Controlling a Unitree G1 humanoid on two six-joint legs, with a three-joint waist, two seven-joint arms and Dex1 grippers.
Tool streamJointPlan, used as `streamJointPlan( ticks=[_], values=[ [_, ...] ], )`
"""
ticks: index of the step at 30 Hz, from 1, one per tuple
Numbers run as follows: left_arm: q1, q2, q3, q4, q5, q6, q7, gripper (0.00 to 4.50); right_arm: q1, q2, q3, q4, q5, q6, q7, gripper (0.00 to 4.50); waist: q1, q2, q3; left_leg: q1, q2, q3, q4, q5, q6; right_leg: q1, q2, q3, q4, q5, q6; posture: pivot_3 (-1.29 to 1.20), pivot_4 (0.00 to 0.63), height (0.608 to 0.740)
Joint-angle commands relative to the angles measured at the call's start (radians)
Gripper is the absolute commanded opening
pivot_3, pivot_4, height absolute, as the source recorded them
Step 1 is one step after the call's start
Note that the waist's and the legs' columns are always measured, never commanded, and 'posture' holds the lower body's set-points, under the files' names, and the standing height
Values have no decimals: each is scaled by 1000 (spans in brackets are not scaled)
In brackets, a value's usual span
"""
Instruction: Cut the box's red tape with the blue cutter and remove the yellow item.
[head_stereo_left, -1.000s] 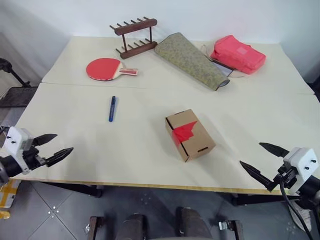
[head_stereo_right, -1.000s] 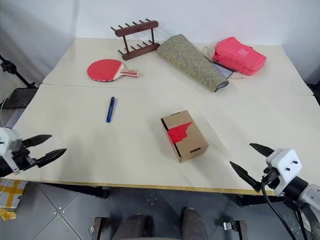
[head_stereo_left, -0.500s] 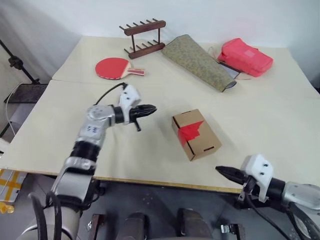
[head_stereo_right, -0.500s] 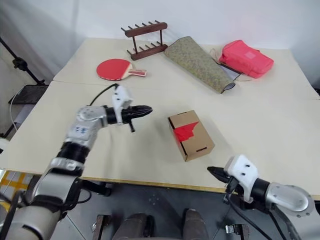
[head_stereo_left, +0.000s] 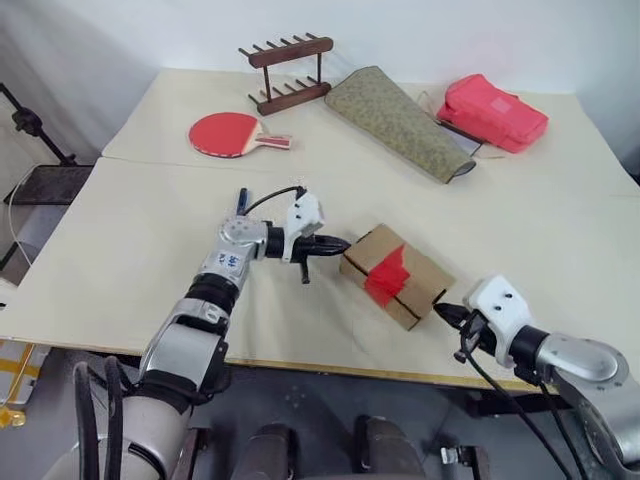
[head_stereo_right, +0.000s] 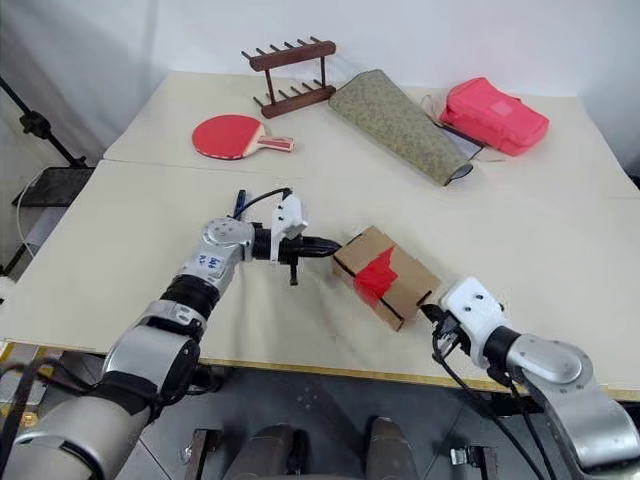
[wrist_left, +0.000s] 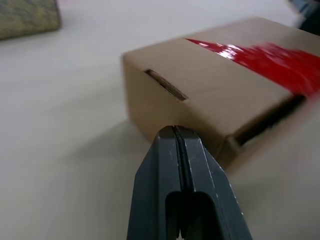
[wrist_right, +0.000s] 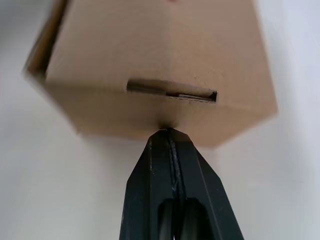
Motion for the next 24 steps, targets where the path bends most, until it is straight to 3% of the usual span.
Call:
streamJointPlan(
  ticks=[1, 6, 11, 15, 19, 24],
  values=[
    [119, 32, -46, -289, -85, 138, -156, 14, -101, -30, -24, 92, -58, -63, -15, 0, -1, 1, 0, 0, 0, 0, 0, 0, 0, 0, 0, 1, 0, 0, 0, 0, 150, 740],
    [254, 96, -42, -581, -110, 256, -115, 14, -246, -13, -24, 266, -112, -168, -34, 0, -3, 2, 1, -1, 1, -1, 0, -1, -1, -1, -1, 0, 0, 0, 0, 0, 150, 740],
    [235, 162, 33, -638, -175, 343, -94, 14, -189, -68, -131, 308, -97, -203, 17, 0, 4, 3, 1, -1, 0, -1, 0, -1, -1, 0, -1, -1, -1, 0, 0, 0, 150, 740],
    [83, 189, 113, -475, -212, 366, -52, 14, -40, -110, -256, 182, 57, 9, 127, 0, 5, 3, 1, -2, 0, -1, 0, -1, 0, -1, -1, -1, -1, 0, 0, 0, 150, 740],
    [-115, 70, 76, -108, -68, 170, 146, 14, 137, -157, -244, -34, 206, 214, 225, 0, 13, 2, 1, -2, 0, -1, 1, -2, 3, 1, 0, -2, -2, 1, 2, 0, 150, 740],
    [-212, -53, -19, 182, 89, -47, 246, 14, 80, -116, -166, -78, 212, 271, 135, 0, -1, 1, 1, -2, -3, 4, 2, -4, 8, 1, -3, 0, -6, 5, 8, 0, 150, 740]
  ],
)
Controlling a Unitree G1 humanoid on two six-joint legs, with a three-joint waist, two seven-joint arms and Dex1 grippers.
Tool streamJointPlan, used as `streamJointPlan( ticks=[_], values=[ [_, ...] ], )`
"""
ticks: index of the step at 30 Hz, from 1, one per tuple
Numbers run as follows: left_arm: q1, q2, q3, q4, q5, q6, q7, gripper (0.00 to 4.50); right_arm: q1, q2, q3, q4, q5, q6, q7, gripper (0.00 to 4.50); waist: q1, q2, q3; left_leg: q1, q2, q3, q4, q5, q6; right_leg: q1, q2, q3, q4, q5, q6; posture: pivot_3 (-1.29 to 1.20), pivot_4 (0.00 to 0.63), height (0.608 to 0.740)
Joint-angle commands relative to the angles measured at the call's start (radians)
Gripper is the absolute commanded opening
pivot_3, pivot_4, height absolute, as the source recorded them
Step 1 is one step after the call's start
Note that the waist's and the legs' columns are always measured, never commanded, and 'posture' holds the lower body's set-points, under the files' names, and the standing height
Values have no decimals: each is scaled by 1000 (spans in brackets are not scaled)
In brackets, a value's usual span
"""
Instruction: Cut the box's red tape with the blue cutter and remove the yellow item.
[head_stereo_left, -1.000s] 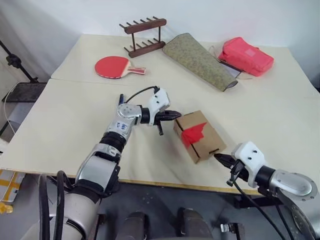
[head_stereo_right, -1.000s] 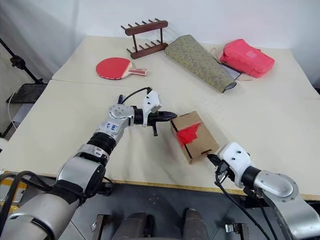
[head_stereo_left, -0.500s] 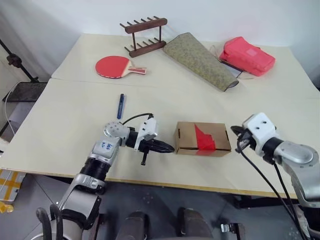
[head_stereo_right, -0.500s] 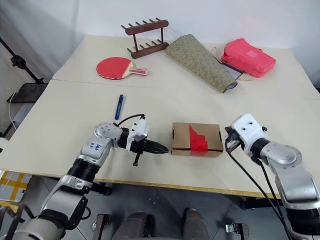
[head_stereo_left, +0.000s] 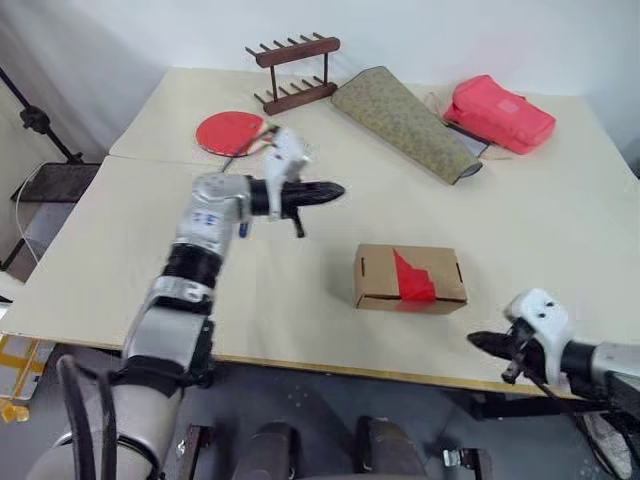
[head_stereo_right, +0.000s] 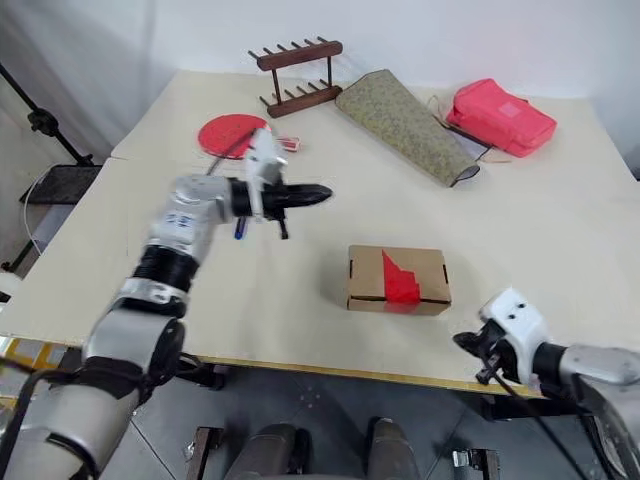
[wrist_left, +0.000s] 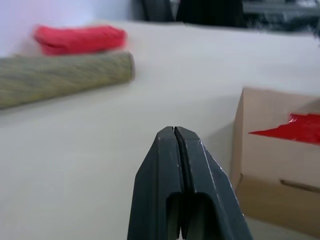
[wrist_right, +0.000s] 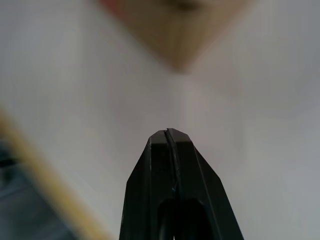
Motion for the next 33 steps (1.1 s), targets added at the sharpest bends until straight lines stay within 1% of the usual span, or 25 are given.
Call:
streamJointPlan(
  ticks=[1, 3, 4, 5, 7, 9, 12, 14, 15, 18, 21, 23, 29, 33],
  values=[
    [-52, -54, -57, 152, 104, -148, 76, 14, -68, 37, 25, -21, -1, 25, -78, 0, -7, -3, 1, 0, 0, 1, 0, 0, 0, -1, 0, 0, 0, 0, 0, 0, 150, 740],
    [-74, -89, -76, 214, 139, -185, 109, 14, -127, 69, 53, -1, -13, 28, -124, 0, -6, -3, 2, -2, 1, 2, 0, 0, -1, -4, 0, 0, 0, 0, 0, 0, 150, 740],
    [-79, -101, -83, 232, 149, -199, 101, 14, -159, 84, 69, 16, -27, 20, -147, 0, -4, -3, 2, -4, 1, 2, 0, 0, -1, -6, 0, -1, 1, 0, 0, 0, 150, 740],
    [-80, -109, -86, 242, 151, -201, 71, 14, -193, 97, 87, 39, -45, 8, -168, 0, 0, -3, 2, -6, 2, 2, 0, 1, -2, -8, 0, -1, 1, 1, -1, 0, 150, 740],
    [-70, -109, -69, 222, 112, -163, -60, 14, -256, 113, 122, 92, -78, -16, -194, 0, 1, -3, 2, -9, 1, 2, 1, 1, -3, -12, 0, -2, 3, 1, -1, 0, 150, 740],
    [-48, -95, -64, 172, 89, -134, -154, 14, -303, 120, 143, 138, -87, -21, -194, 0, 0, -3, 2, -10, 1, 3, 1, 2, -3, -13, -1, -3, 4, 1, -1, 0, 150, 740],
    [-10, -75, -69, 87, 79, -84, -231, 14, -349, 114, 178, 196, -111, -60, -175, 0, 1, -3, 2, -12, 1, 5, 2, 1, -3, -17, -1, -4, 6, 1, -1, 0, 150, 740],
    [57, -48, -92, -51, 64, -4, -300, 14, -413, 114, 225, 273, -141, -112, -151, 0, -1, -2, 1, -13, 1, 6, 2, 1, -3, -17, -2, -5, 6, 1, -1, 0, 150, 740],
    [85, -40, -99, -106, 61, 18, -309, 14, -438, 112, 245, 305, -154, -135, -138, 0, -4, -2, 1, -13, 0, 7, 2, 1, -3, -17, -2, -5, 7, 1, -1, 0, 150, 740],
    [143, -37, -104, -229, 57, 93, -281, 14, -513, 115, 295, 404, -196, -202, -108, 0, -4, -2, 2, -12, 1, 9, 3, 1, -2, -18, -3, -6, 7, 1, -1, 0, 150, 740],
    [201, -54, -110, -332, 52, 151, -238, 14, -642, 142, 365, 553, -250, -290, -71, 0, -4, -2, 2, -13, 1, 9, 7, 1, -2, -18, -4, -6, 8, 1, -1, 0, 150, 740],
    [223, -62, -115, -380, 49, 181, -222, 14, -698, 157, 394, 621, -275, -332, -48, 0, -4, -2, 2, -13, 0, 10, 10, 0, -1, -17, -5, -6, 11, 1, -1, 0, 150, 740],
    [247, -72, -136, -406, 80, 185, -127, 14, -822, 214, 446, 796, -341, -434, -6, 0, -5, -2, 2, -14, -1, 10, 14, 0, 0, -17, -8, -8, 15, 1, -1, 0, 150, 740],
    [245, -60, -131, -415, 73, 172, -99, 14, -842, 200, 438, 863, -379, -504, 10, 0, -5, -2, 2, -13, -1, 10, 14, 0, 0, -17, -10, -14, 16, 2, -1, 0, 150, 740]
  ],
)
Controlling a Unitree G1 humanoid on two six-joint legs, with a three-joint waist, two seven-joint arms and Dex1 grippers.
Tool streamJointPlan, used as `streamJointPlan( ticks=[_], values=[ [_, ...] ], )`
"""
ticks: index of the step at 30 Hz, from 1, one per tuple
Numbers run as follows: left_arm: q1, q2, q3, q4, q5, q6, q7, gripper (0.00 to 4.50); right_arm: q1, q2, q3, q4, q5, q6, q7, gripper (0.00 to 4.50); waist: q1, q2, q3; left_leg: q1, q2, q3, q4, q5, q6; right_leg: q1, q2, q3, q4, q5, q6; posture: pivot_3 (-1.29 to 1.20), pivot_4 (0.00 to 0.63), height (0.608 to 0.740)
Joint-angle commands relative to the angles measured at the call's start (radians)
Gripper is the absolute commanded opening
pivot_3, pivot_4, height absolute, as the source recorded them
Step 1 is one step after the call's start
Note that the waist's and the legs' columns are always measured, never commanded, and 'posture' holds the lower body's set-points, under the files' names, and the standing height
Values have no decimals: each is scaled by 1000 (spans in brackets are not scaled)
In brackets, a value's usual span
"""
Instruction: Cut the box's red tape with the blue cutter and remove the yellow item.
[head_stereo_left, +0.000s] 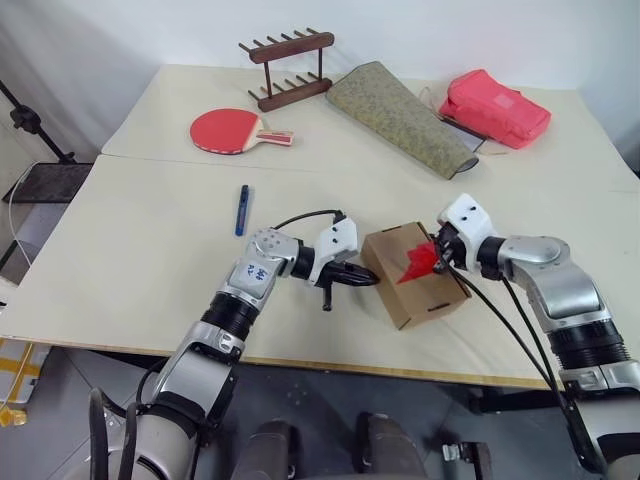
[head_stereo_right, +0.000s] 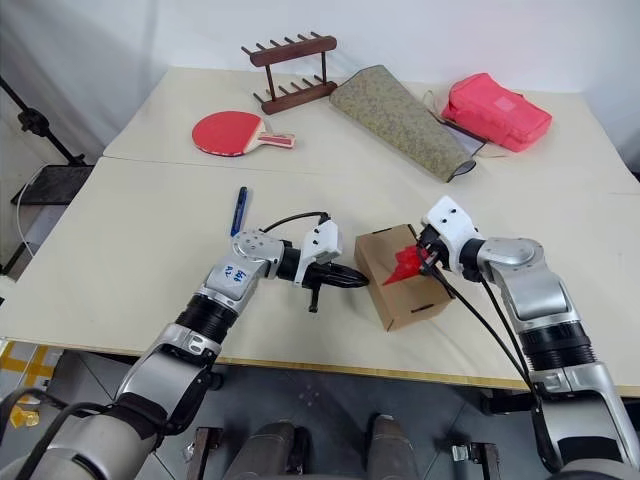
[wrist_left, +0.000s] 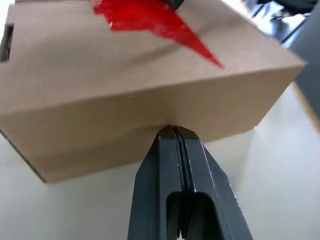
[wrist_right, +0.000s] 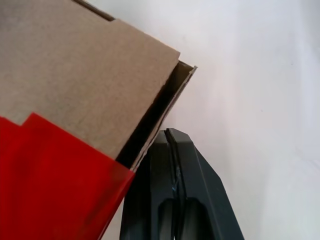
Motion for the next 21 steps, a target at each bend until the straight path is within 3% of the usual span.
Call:
streamJointPlan(
  ticks=[1, 7, 10, 15, 19, 21],
  values=[
    [-12, 12, 9, -49, -9, -37, 27, 14, -13, -25, -24, 40, -33, -65, 17, 0, 0, 0, 0, 0, 0, 0, 0, 0, 0, 0, -1, -2, 0, 0, -1, 0, 150, 740],
    [-72, 143, 180, -67, -145, -220, -15, 14, 75, -154, -207, -27, 93, -151, 169, 0, 3, 1, 1, -2, 1, -1, 1, 0, 0, -1, -4, -13, -1, 2, -2, 0, 150, 740],
    [-55, 278, 297, -80, -244, -91, -49, 186, 192, -212, -357, -81, 209, -177, 279, 566, 0, 1, 1, -2, 2, -1, 0, 0, -1, -1, -5, -18, -1, 2, -3, 0, 150, 740],
    [196, 492, 437, -163, -281, -10, -3, 1481, 406, -218, -565, -285, 382, -127, 346, 2228, -26, 5, -1, 5, 4, 1, -6, -3, -2, 1, -5, -22, 1, 2, -3, 0, 150, 740],
    [454, 560, 630, -250, -334, 23, 105, 2736, 500, -104, -670, -448, 484, -184, 298, 3613, -24, 4, 0, 5, 6, 1, -3, -3, -2, 2, -5, -24, 0, 3, -4, 0, 150, 740],
    [602, 552, 799, -329, -372, 53, 217, 3334, 548, -71, -656, -528, 561, -133, 305, 4279, -23, 4, 0, 4, 7, 0, -1, -4, -3, 3, -6, -25, -1, 4, -6, 0, 150, 740]
  ],
)
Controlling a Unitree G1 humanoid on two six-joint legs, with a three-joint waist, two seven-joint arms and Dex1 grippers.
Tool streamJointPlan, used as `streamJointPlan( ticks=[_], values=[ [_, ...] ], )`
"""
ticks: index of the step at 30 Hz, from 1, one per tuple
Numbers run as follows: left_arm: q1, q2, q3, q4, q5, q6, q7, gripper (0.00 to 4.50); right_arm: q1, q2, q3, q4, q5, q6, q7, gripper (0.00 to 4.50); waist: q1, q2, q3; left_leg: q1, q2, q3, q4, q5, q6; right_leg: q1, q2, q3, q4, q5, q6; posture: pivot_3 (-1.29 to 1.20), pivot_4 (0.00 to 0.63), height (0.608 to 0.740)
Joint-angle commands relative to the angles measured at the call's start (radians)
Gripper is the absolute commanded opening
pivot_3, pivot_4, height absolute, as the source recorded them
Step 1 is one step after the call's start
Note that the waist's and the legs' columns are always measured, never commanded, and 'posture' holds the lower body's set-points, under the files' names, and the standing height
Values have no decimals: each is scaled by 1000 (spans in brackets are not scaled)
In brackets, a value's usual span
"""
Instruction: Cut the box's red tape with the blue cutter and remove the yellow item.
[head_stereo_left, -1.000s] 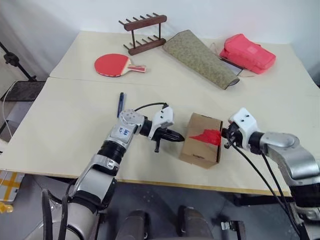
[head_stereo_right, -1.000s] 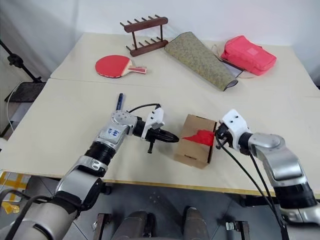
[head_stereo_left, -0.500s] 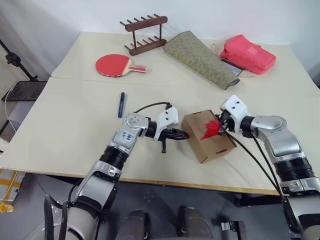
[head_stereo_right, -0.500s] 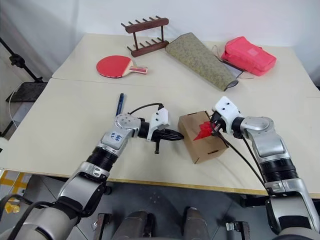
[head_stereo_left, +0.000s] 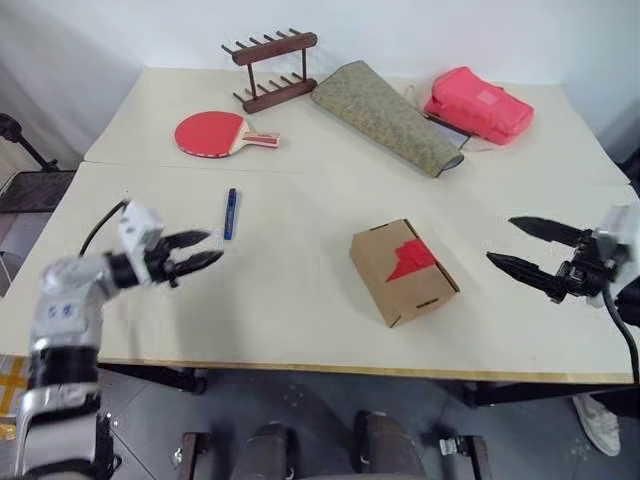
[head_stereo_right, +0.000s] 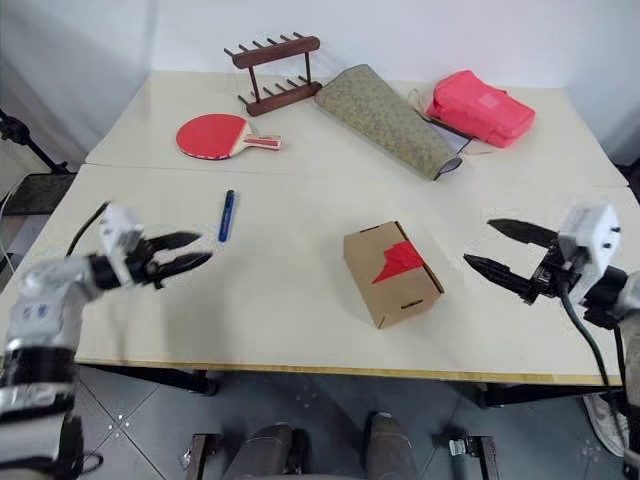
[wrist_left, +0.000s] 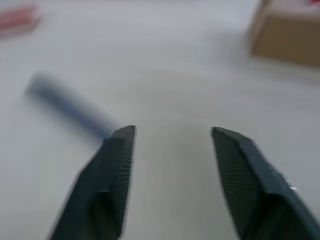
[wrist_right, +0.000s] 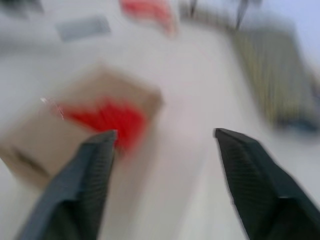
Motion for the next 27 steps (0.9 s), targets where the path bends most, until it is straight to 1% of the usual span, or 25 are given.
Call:
streamJointPlan(
  ticks=[1, 2, 3, 4, 6, 9, 11, 12, 14, 16, 18, 19, 20, 21, 22, 23, 25, 27],
  values=[
    [193, 16, 289, -182, -85, 49, 172, 3605, 58, 45, -17, -148, 135, 37, -4, 4500, 0, 0, 0, 0, 1, 0, 0, 0, 0, 1, -1, 0, -1, 0, -1, 0, 150, 740],
    [272, 7, 346, -231, -98, 73, 201, 3902, 69, 59, 6, -174, 152, 37, 5, 4500, -1, 0, 0, 1, 2, -2, 0, -1, -1, 3, -9, 1, -2, 2, -2, 0, 150, 740],
    [342, -1, 377, -278, -97, 79, 215, 4239, 76, 69, 30, -184, 136, -1, 29, 4500, -2, 0, 0, 2, 2, -4, 0, -1, -1, 4, -9, 0, -3, 2, -4, 0, 150, 740],
    [407, -7, 391, -327, -103, 92, 216, 4474, 85, 73, 53, -190, 115, -29, 50, 4500, -1, 2, 1, 3, 2, -4, -1, -2, -1, 6, -10, -1, -6, 2, -4, 0, 150, 740],
    [500, -24, 411, -398, -112, 101, 229, 4474, 93, 83, 85, -200, 90, -69, 69, 4500, 7, 3, 2, 8, 2, -4, -3, -4, 0, 14, -11, -3, -14, 2, -4, 0, 150, 740],
    [573, -63, 422, -500, -158, 141, 266, 4474, 94, 91, 105, -194, 88, -86, 65, 4500, 27, 5, 3, 13, 1, -4, -4, -8, -3, 20, -13, -4, -21, 3, -5, 0, 150, 740],
    [603, -89, 380, -590, -152, 159, 303, 4474, 90, 86, 111, -181, 94, -87, 70, 4500, 29, 5, 3, 15, 1, -5, -5, -8, -2, 24, -13, -5, -24, 4, -6, 0, 150, 740],
    [595, -96, 345, -640, -168, 201, 326, 4474, 86, 82, 112, -174, 96, -88, 72, 4500, 29, 5, 3, 17, 1, -5, -5, -8, -2, 26, -13, -5, -26, 4, -6, 0, 150, 740],
    [515, -70, 221, -728, -121, 288, 404, 4474, 82, 68, 109, -163, 95, -92, 83, 4500, 34, 5, 3, 18, 1, -5, -6, -8, -2, 28, -13, -5, -27, 4, -6, 0, 150, 740],
    [385, -91, 140, -761, -89, 392, 545, 4474, 84, 56, 104, -161, 107, -71, 85, 4500, 35, 5, 3, 18, 1, -6, -6, -8, -2, 28, -13, -7, -27, 4, -6, 0, 150, 740],
    [251, -142, 61, -761, -50, 490, 684, 4474, 88, 50, 101, -162, 114, -65, 84, 4500, 31, 5, 3, 18, 1, -6, -6, -7, -3, 29, -12, -7, -27, 5, -6, 0, 150, 740],
    [153, -201, 8, -740, -16, 594, 791, 4474, 95, 48, 91, -173, 143, -42, 76, 4500, 30, 5, 2, 18, 1, -6, -6, -7, -3, 29, -11, -8, -26, 5, -5, 0, 150, 740],
    [75, -252, -38, -716, 22, 662, 880, 4474, 104, 45, 84, -182, 154, -22, 59, 4500, 30, 6, 2, 18, 1, -6, -6, -7, -4, 29, -10, -9, -25, 5, -5, 0, 150, 740],
    [10, -294, -87, -686, 53, 711, 935, 4474, 114, 42, 81, -192, 155, -21, 60, 4500, 30, 6, 2, 18, 0, -6, -6, -6, -1, 29, -9, -12, -23, 6, -4, 0, 150, 740],
    [-30, -322, -116, -667, 73, 744, 968, 4474, 120, 39, 81, -199, 153, -23, 62, 4500, 30, 6, 2, 17, 0, -6, -6, -4, 1, 29, -4, -17, -23, 6, -3, 0, 150, 740],
    [-48, -333, -130, -658, 84, 759, 979, 4474, 123, 38, 82, -203, 148, -27, 63, 4500, 27, 6, 2, 18, 0, -6, -7, -4, 1, 29, -3, -17, -22, 7, -2, 0, 150, 740],
    [-140, -388, -176, -546, 134, 726, 1039, 4474, 132, 43, 82, -216, 149, -27, 52, 4500, 22, 6, 2, 18, 2, -1, -7, -5, 0, 27, 0, -17, -23, 7, -2, 0, 150, 740],
    [-226, -420, -209, -423, 179, 689, 1087, 4474, 139, 48, 78, -232, 154, -22, 32, 4500, 27, 6, 2, 18, 4, -1, -7, -6, -1, 26, 2, -18, -23, 7, -2, 0, 150, 740]
  ],
)
